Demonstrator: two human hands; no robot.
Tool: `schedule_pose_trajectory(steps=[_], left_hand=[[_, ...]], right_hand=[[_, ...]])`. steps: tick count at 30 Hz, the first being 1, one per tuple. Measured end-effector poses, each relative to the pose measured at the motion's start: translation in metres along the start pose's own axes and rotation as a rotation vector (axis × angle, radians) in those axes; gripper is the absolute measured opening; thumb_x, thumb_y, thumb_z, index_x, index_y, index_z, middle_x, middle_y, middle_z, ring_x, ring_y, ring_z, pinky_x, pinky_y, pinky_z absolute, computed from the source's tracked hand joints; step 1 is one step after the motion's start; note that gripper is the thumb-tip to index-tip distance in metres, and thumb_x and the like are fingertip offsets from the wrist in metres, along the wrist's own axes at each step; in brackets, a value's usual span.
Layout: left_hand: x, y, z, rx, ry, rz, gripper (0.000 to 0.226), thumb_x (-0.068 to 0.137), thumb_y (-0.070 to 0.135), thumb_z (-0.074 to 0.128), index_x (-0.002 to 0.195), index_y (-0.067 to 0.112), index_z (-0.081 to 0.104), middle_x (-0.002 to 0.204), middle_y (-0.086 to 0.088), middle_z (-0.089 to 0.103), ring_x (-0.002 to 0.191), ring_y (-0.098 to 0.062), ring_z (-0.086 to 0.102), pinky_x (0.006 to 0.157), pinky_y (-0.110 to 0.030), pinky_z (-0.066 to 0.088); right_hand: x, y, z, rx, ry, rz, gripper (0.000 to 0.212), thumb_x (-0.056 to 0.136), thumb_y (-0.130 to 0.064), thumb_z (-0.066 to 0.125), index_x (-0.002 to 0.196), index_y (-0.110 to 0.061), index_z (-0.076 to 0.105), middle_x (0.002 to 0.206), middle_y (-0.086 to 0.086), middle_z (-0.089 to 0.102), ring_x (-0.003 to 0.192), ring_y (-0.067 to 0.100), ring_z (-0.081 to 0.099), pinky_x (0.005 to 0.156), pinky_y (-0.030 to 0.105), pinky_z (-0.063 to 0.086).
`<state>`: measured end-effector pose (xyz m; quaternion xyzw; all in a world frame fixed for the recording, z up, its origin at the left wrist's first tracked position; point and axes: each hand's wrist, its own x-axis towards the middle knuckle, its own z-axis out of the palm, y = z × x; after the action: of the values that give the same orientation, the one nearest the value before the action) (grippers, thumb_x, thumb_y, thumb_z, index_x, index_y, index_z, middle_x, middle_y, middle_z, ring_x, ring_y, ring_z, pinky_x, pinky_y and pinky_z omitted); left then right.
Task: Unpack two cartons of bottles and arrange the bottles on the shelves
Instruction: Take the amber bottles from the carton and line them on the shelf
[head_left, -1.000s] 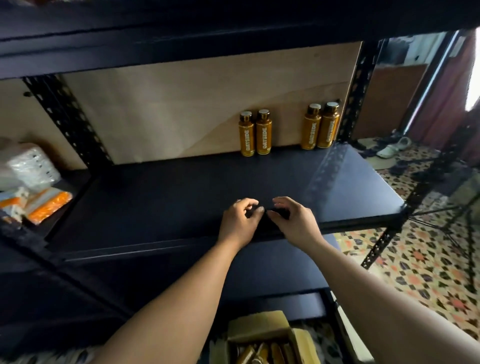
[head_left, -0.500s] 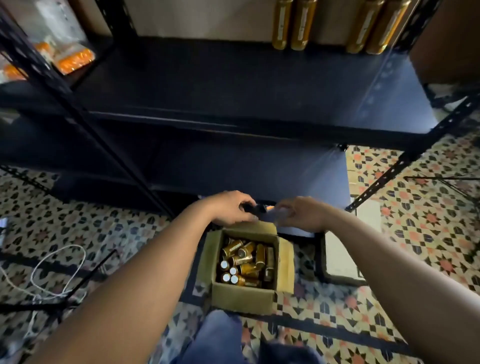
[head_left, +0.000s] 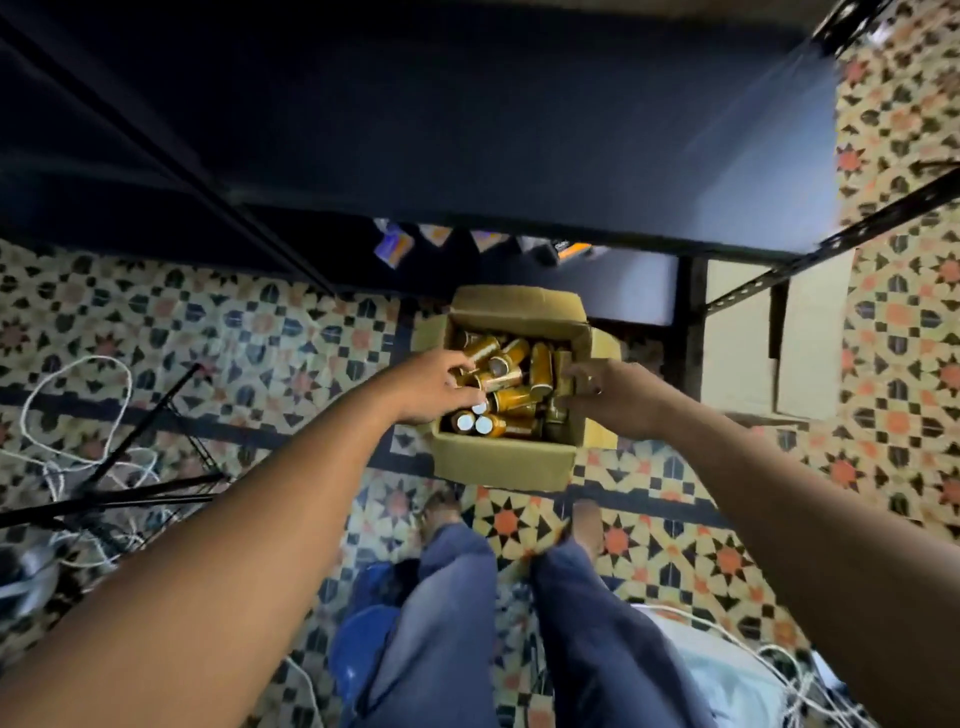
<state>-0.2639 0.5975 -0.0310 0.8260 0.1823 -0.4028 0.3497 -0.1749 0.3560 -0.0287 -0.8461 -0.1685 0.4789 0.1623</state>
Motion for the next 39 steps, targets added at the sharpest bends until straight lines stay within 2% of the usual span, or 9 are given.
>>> schedule_pose_trajectory(steps=[5, 9, 12, 15, 21, 25, 28, 30, 39], left_hand=[[0.094, -0.084, 0.054, 0.0, -0.04, -0.039, 0.059, 0.093, 0.048, 0.065, 0.146, 0.029, 0.046, 0.121, 0.001, 0.067, 0.101, -0.015, 0.062, 0.081, -0.031, 0.045], [0.176, -0.136, 0.1, -0.008, -0.029, -0.036, 0.061, 0.092, 0.048, 0.066, 0.147, 0.031, 0.045, 0.13, -0.001, 0.064, 0.11, -0.018, 0.063, 0.092, -0.034, 0.05], [0.23, -0.151, 0.126, -0.015, 0.041, 0.018, 0.056, 0.093, 0.044, 0.066, 0.145, 0.031, 0.048, 0.136, -0.003, 0.06, 0.113, -0.019, 0.061, 0.081, -0.028, 0.045], [0.279, -0.151, 0.141, 0.014, 0.135, 0.111, 0.05, 0.093, 0.045, 0.066, 0.14, 0.032, 0.053, 0.131, 0.001, 0.062, 0.105, -0.012, 0.059, 0.071, -0.025, 0.042], [0.364, -0.137, 0.154, 0.076, 0.24, 0.231, 0.056, 0.094, 0.042, 0.065, 0.145, 0.025, 0.049, 0.14, -0.003, 0.057, 0.126, -0.023, 0.055, 0.098, -0.037, 0.049], [0.413, -0.134, 0.16, 0.128, 0.259, 0.228, 0.061, 0.095, 0.049, 0.061, 0.148, 0.022, 0.045, 0.145, -0.005, 0.053, 0.131, -0.026, 0.05, 0.104, -0.039, 0.045], [0.432, -0.127, 0.165, 0.153, 0.331, 0.21, 0.06, 0.097, 0.053, 0.057, 0.147, 0.022, 0.047, 0.14, -0.004, 0.058, 0.128, -0.027, 0.053, 0.101, -0.04, 0.047], [0.438, -0.123, 0.168, 0.184, 0.371, 0.201, 0.061, 0.095, 0.056, 0.057, 0.145, 0.022, 0.048, 0.137, -0.004, 0.06, 0.127, -0.028, 0.054, 0.099, -0.043, 0.048], [0.442, -0.097, 0.163, 0.185, 0.223, 0.029, 0.077, 0.083, 0.05, 0.076, 0.145, 0.016, 0.046, 0.143, -0.006, 0.052, 0.129, -0.029, 0.05, 0.093, -0.037, 0.043]], right_hand=[[0.09, 0.038, 0.077, 0.093, -0.025, 0.039, 0.042, 0.097, -0.043, 0.065, 0.137, -0.031, 0.057, 0.124, 0.001, 0.07, 0.101, 0.017, 0.062, 0.085, 0.03, 0.047], [0.172, 0.082, 0.139, 0.138, -0.008, 0.1, 0.042, 0.095, -0.046, 0.067, 0.134, -0.033, 0.058, 0.124, 0.001, 0.071, 0.099, 0.015, 0.063, 0.08, 0.029, 0.049], [0.223, 0.114, 0.173, 0.152, 0.047, 0.119, 0.043, 0.097, -0.041, 0.066, 0.137, -0.028, 0.057, 0.121, 0.0, 0.071, 0.093, 0.012, 0.065, 0.065, 0.019, 0.047], [0.266, 0.143, 0.19, 0.222, 0.165, 0.143, 0.039, 0.098, -0.04, 0.064, 0.136, -0.028, 0.06, 0.119, 0.001, 0.072, 0.094, 0.011, 0.067, 0.065, 0.019, 0.05], [0.329, 0.175, 0.191, 0.365, 0.393, 0.189, 0.051, 0.099, -0.033, 0.065, 0.146, -0.023, 0.049, 0.128, 0.004, 0.067, 0.098, 0.017, 0.065, 0.078, 0.032, 0.056], [0.365, 0.188, 0.2, 0.482, 0.434, 0.199, 0.058, 0.099, -0.028, 0.066, 0.152, -0.026, 0.041, 0.14, 0.0, 0.06, 0.102, 0.008, 0.056, 0.064, 0.012, 0.044], [0.382, 0.19, 0.209, 0.6, 0.447, 0.2, 0.064, 0.098, -0.028, 0.066, 0.155, -0.027, 0.037, 0.149, 0.0, 0.053, 0.126, 0.017, 0.058, 0.087, 0.029, 0.057], [0.388, 0.191, 0.215, 0.635, 0.461, 0.213, 0.065, 0.098, -0.029, 0.066, 0.156, -0.028, 0.036, 0.151, 0.0, 0.05, 0.133, 0.022, 0.055, 0.098, 0.04, 0.056], [0.393, 0.192, 0.216, 0.736, 0.376, 0.288, 0.083, 0.094, -0.021, 0.072, 0.16, -0.025, 0.023, 0.154, 0.006, 0.047, 0.137, 0.028, 0.051, 0.104, 0.049, 0.053]])
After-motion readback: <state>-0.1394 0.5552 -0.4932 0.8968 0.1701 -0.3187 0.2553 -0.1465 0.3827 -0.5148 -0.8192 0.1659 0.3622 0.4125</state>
